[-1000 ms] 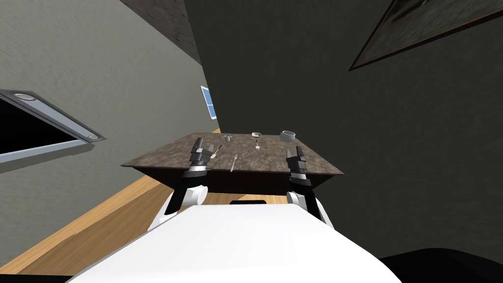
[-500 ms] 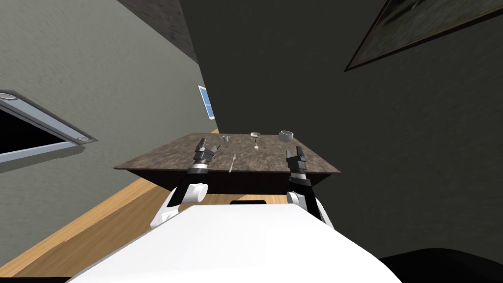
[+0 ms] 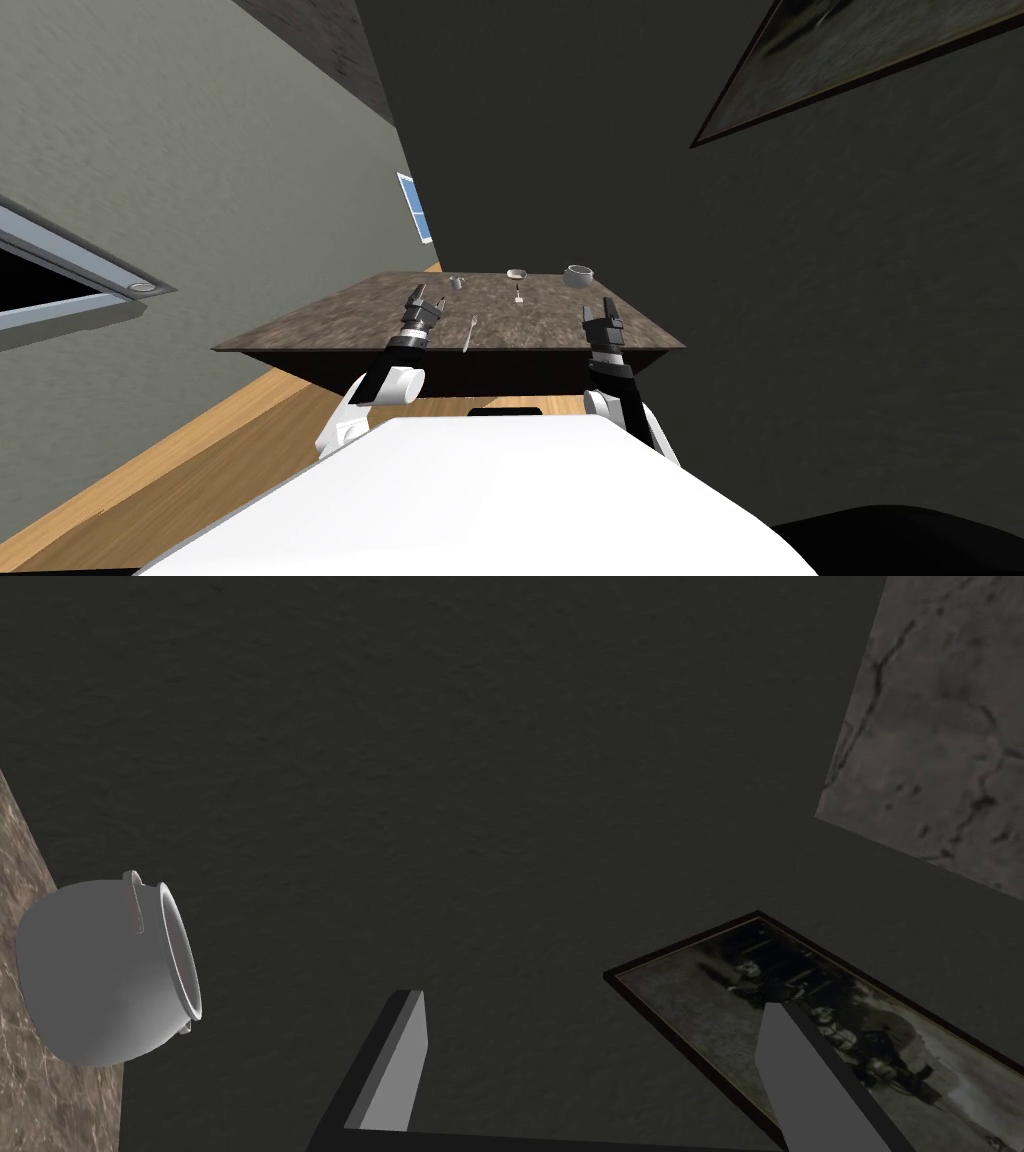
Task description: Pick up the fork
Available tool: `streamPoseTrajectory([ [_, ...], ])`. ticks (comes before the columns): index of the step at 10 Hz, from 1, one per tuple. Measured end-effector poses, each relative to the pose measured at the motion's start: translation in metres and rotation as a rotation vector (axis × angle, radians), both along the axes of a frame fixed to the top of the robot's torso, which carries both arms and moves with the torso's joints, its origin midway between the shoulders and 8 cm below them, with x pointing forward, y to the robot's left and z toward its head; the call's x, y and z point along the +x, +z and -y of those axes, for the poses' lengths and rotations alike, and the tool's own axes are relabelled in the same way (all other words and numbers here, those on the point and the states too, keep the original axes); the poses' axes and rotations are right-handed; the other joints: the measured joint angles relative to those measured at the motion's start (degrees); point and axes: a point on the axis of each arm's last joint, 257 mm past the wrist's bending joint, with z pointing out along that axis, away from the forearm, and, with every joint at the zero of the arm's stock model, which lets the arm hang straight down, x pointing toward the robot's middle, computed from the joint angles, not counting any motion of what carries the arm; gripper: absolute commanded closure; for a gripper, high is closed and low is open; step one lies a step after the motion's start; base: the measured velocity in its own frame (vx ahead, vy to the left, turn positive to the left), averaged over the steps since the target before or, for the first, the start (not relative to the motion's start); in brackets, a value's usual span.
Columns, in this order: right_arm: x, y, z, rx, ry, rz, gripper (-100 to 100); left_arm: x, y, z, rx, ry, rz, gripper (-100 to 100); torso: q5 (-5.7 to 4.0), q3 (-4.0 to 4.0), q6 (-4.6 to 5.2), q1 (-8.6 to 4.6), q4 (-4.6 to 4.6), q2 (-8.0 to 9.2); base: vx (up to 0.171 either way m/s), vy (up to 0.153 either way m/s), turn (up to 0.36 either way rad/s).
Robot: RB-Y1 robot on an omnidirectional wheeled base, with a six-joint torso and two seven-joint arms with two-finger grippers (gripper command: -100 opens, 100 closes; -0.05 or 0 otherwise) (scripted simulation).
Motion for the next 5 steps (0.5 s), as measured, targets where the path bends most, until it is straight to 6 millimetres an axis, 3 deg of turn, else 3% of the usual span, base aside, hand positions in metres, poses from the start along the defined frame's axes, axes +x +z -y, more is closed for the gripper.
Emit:
streamPoseTrajectory([
  [5, 0.0, 0.0, 0.0, 0.0, 0.0, 0.0, 0, 0.022, -0.03, -0.01, -0.112, -0.025, -0.12, -100, 0.0, 0.01, -0.01, 0.01, 0.0, 0.02, 0.005, -0.01, -0.037],
])
